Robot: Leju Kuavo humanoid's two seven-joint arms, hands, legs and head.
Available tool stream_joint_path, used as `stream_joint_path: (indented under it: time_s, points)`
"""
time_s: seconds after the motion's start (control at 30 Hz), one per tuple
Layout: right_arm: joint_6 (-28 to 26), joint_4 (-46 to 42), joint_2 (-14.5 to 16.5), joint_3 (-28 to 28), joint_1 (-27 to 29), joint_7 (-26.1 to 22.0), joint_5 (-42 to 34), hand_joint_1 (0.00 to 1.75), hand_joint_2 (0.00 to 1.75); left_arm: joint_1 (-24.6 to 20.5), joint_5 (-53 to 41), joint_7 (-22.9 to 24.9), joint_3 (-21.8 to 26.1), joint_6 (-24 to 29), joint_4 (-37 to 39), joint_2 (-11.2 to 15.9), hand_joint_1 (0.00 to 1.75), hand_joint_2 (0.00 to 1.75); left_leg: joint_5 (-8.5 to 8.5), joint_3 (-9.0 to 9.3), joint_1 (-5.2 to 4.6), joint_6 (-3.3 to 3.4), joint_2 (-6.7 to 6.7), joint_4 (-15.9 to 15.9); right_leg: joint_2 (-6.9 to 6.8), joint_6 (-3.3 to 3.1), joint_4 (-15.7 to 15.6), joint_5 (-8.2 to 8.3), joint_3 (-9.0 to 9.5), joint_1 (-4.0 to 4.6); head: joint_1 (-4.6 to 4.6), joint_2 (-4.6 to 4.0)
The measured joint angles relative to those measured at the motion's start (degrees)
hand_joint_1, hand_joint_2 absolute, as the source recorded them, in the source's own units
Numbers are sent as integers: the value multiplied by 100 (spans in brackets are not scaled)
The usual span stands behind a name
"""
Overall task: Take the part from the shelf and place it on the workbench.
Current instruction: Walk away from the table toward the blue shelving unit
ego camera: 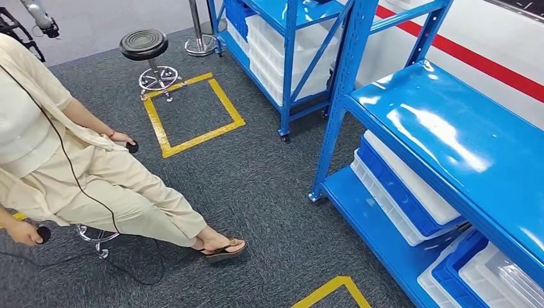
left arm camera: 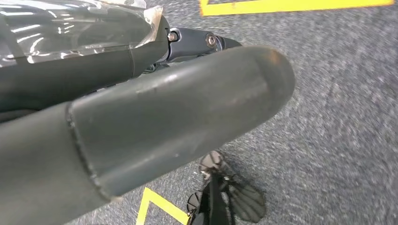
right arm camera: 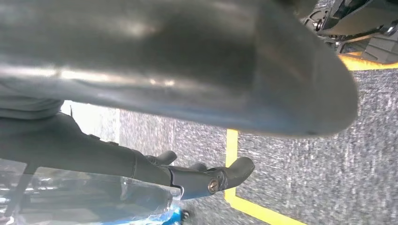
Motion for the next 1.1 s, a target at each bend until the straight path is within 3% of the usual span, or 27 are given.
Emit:
stream_joint_path:
  time_s: [0.07,0.13,0.17,0.2,0.23,0.27,0.33,0.4,0.43,0.47,0.53,0.57,0.63,0.73,0.8,0.87,0.93,0.97,1.0,1.1]
  points:
    - [4,0,5,-2,-13,0,3,0,0,4,-12,1,-1,3,1,1,0,0,417,329,42,7,-246,-796,151,17,25,-7,0,20,2,0]
    - [7,0,9,-2,-29,0,5,0,0,6,-23,4,-2,8,3,3,0,0,552,481,50,21,-448,-1201,276,72,47,-2,-58,36,9,0]
    - [7,0,10,-2,-29,0,5,0,0,5,-26,6,-3,10,3,4,0,0,546,484,29,44,-443,-1234,337,118,51,9,-101,34,12,0]
    - [7,1,10,-2,-20,0,5,0,0,2,-27,8,-4,13,2,2,0,0,565,483,12,85,-370,-1244,379,162,37,25,-143,22,14,0]
    - [8,1,10,-2,-9,0,5,0,0,-1,-28,9,-4,14,2,0,0,0,594,492,2,139,-302,-1282,336,191,55,20,-174,19,13,0]
    - [8,2,11,-2,-2,0,9,0,0,-2,-28,9,-5,17,2,-2,0,0,626,502,-4,195,-229,-1327,209,203,145,-37,-235,19,18,0]
    - [9,2,12,-2,-16,0,31,0,0,9,-29,15,-4,33,2,-1,0,0,668,510,-14,266,-60,-1390,-129,172,664,-317,-486,17,29,0]
    - [13,2,12,-2,-33,0,67,0,0,29,-25,28,-3,60,2,4,0,0,671,496,-31,280,133,-1394,-267,172,1427,-635,-859,-6,33,0]
    - [18,2,12,-2,-29,1,80,0,0,33,-18,33,-2,71,2,6,0,0,670,492,-34,279,223,-1393,-282,205,1622,-689,-943,-18,33,0]
    - [22,2,11,-2,-19,2,92,0,0,33,-11,37,-2,77,2,5,0,0,668,490,-34,276,304,-1392,-297,256,1628,-664,-928,-28,33,0]
    - [28,2,7,-2,-6,8,103,0,0,26,1,42,-2,81,2,-7,0,0,657,502,-32,255,438,-1387,-441,368,915,-403,-514,-43,34,0]
    - [30,1,5,-2,-11,10,106,0,0,25,3,43,-2,82,2,-12,0,0,645,512,-44,231,493,-1380,-569,388,511,-272,-291,-40,33,0]
    - [36,0,9,-2,-31,11,108,0,0,23,5,45,-2,87,2,-14,0,0,610,542,-68,158,593,-1365,-740,330,35,-112,-33,-18,26,0]
    - [42,2,14,-2,-30,11,107,0,0,-15,5,46,-2,98,2,-13,0,0,568,593,-42,44,688,-1349,-601,166,5,-58,-50,5,17,0]
    - [43,2,14,-2,-31,14,107,0,0,-34,4,46,-2,101,2,-14,0,0,353,502,-5,-17,474,-1081,-478,70,-12,-14,-35,-29,10,0]
    - [48,2,21,-2,-38,16,107,0,0,-25,4,49,-1,103,4,-15,0,0,-41,191,8,-44,167,-381,-360,10,-14,17,-36,-26,-1,0]
    - [54,2,28,-2,-34,17,106,0,0,-9,4,52,1,108,6,-13,0,0,-249,-127,7,-45,63,249,-218,-15,-11,30,-49,10,-4,0]
    - [56,3,29,-2,-30,17,105,0,0,-3,4,54,1,112,6,-10,0,0,-200,-181,7,-32,49,316,-142,-20,-9,34,-49,26,-4,0]
    - [58,3,28,-2,-27,18,104,0,0,-2,4,55,2,115,6,-8,0,0,-49,-125,6,-11,35,158,-69,-23,-8,37,-45,36,-4,0]
    - [68,3,37,-2,-32,20,101,0,0,-4,-1,57,1,117,7,-1,0,0,504,390,0,96,-262,-964,138,-7,0,46,-32,66,-3,0]
